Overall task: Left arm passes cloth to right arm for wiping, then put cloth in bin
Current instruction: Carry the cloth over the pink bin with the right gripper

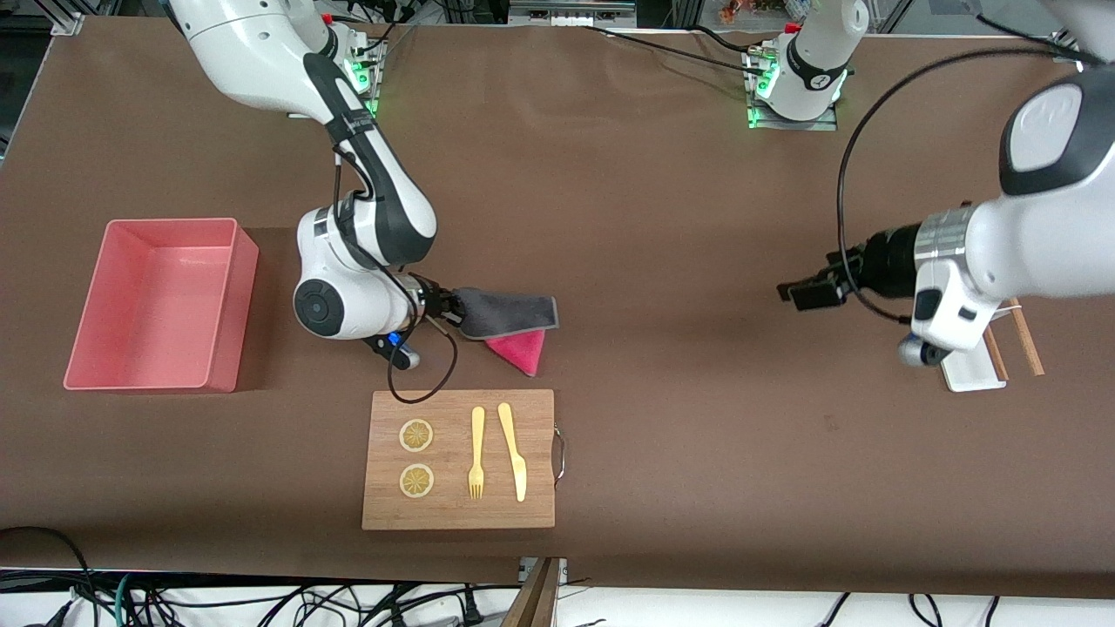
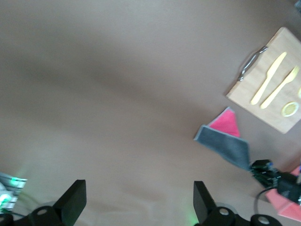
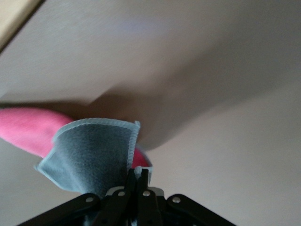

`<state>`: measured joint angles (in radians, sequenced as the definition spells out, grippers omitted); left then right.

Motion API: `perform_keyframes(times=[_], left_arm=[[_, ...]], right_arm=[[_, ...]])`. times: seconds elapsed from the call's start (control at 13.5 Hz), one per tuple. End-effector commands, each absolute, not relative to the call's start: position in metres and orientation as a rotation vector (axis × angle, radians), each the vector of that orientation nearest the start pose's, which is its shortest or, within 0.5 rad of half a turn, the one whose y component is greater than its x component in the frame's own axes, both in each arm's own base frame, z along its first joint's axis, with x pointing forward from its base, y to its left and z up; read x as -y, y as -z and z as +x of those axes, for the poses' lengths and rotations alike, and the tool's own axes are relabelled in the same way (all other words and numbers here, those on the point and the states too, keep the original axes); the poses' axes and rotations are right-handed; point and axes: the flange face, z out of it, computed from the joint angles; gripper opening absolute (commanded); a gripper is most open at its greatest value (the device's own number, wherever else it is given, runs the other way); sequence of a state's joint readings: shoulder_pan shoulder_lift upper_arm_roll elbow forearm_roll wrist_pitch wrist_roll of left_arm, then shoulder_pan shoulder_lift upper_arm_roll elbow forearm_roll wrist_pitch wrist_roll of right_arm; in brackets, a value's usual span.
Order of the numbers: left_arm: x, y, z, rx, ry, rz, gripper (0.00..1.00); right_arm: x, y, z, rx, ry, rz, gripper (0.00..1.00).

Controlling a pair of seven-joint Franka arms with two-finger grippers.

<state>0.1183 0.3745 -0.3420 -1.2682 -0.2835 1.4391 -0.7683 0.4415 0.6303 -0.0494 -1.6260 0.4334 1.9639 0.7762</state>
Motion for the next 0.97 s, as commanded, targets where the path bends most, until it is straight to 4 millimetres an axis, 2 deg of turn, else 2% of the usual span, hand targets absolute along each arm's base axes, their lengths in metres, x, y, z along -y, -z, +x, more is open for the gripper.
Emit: perform_keyframes(times=[0.0, 0.07, 0.22, 0.37, 0.52, 0.67, 0.82, 0.89], left_arm=[[0.095, -0.553, 0.575, 0.779, -0.548, -3.214, 1.00], [0.084, -0.553, 0.561, 0.731, -0.511, -3.185, 1.00], [0.074, -0.548, 0.542, 0.633, -0.455, -3.112, 1.00], [0.061, -0.542, 0.538, 0.552, -0.400, -3.058, 1.00], [0.048, -0.536, 0.535, 0.534, -0.349, -3.044, 1.00], [0.047, -0.532, 0.525, 0.466, -0.185, -3.041, 1.00], [0.044, -0.543, 0.534, 0.352, -0.060, -3.064, 1.00], [0.043, -0.548, 0.540, 0.278, -0.011, -3.072, 1.00]], right_arm=[[-0.227, -0.230, 0.606, -0.760, -0.645, -2.876, 0.00], [-0.200, -0.229, 0.611, -0.700, -0.664, -2.892, 0.00], [-0.155, -0.230, 0.618, -0.572, -0.674, -2.938, 0.00], [-0.111, -0.230, 0.622, -0.474, -0.692, -2.993, 0.00], [-0.077, -0.236, 0.629, -0.367, -0.659, -3.039, 0.00], [-0.054, -0.250, 0.637, -0.195, -0.610, -3.131, 0.00], [-0.041, -0.257, 0.644, -0.032, -0.584, -3.297, 0.00], [-0.045, -0.257, 0.644, -0.013, -0.580, -3.321, 0.00]])
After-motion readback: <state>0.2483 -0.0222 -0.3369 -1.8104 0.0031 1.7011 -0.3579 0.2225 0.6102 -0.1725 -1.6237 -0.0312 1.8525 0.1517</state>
